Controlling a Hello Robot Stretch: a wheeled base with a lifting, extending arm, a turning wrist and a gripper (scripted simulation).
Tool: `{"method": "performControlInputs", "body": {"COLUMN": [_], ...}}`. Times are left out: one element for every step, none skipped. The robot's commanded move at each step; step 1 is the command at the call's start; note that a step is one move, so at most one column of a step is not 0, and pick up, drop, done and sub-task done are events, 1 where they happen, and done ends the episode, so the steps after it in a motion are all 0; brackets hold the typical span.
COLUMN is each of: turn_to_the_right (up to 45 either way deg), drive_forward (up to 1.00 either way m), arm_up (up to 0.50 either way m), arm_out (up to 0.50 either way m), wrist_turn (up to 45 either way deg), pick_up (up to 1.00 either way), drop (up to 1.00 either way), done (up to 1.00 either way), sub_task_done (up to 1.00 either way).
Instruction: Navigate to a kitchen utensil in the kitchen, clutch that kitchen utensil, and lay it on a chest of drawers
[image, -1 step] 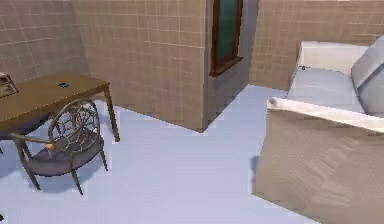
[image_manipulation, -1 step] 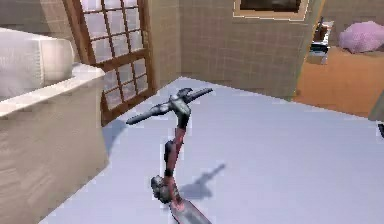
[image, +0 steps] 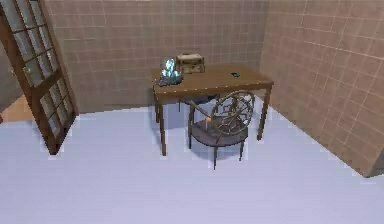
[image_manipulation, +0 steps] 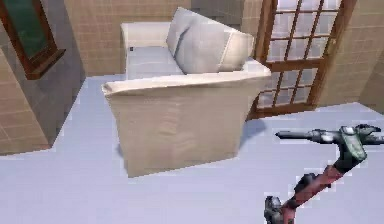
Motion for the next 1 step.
{"method": "performControlInputs", "body": {"turn_to_the_right": [-12.0], "drive_forward": [0.0], "arm_up": [0.0], "arm_out": [0.0], "wrist_turn": [0.0], "pick_up": [0.0], "drop": [0.0], "done": [0.0], "sub_task_done": [0.0]}}
